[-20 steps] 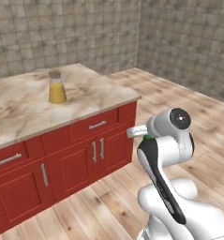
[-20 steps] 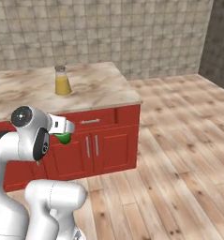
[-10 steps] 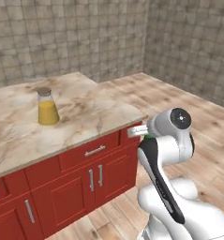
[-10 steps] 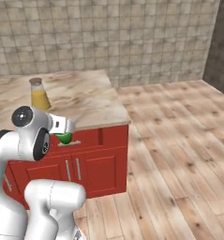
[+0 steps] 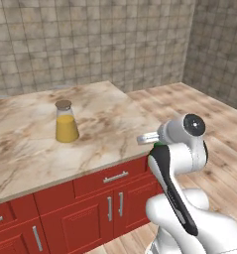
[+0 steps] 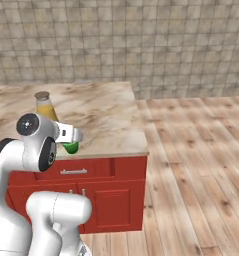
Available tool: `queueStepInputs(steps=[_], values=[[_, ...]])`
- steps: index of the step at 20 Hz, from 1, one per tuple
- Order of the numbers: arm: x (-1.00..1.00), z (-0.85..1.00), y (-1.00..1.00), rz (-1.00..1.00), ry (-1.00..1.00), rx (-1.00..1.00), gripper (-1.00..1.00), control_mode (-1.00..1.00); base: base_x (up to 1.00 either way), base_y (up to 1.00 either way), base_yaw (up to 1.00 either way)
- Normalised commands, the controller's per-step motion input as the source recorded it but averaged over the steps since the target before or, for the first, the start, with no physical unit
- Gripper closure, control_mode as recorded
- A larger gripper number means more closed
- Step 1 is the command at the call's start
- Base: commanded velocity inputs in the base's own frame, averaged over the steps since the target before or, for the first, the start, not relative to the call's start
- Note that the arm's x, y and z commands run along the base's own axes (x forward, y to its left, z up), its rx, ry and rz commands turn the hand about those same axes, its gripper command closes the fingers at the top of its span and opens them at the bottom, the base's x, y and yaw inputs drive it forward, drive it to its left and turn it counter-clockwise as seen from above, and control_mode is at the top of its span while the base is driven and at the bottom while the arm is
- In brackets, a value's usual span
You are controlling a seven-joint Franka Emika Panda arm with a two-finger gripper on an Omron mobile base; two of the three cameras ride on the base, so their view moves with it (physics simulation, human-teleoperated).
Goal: Place the pitcher and cup on the dining counter for serving.
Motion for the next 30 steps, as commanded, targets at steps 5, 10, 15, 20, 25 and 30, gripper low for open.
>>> queueStepInputs(steps=[5,10,15,20,25,30], values=[[0.16,0.06,0.0,0.02,0.03,0.0,1.0,-1.0,0.53,0.01,0.13],[0.9,0.23,0.01,0.01,0.21,0.0,1.0,-1.0,0.0,0.0,0.0],[0.87,0.09,0.03,0.0,0.33,0.0,1.0,-1.0,0.0,0.0,0.0],[0.64,0.02,0.21,0.0,0.29,-0.01,1.0,-1.0,0.0,0.0,0.0],[0.01,-0.11,0.17,0.05,0.02,0.0,1.0,-1.0,0.0,0.0,0.0],[0.22,-0.26,0.16,0.37,0.0,0.0,1.0,-1.0,0.0,0.0,0.0]])
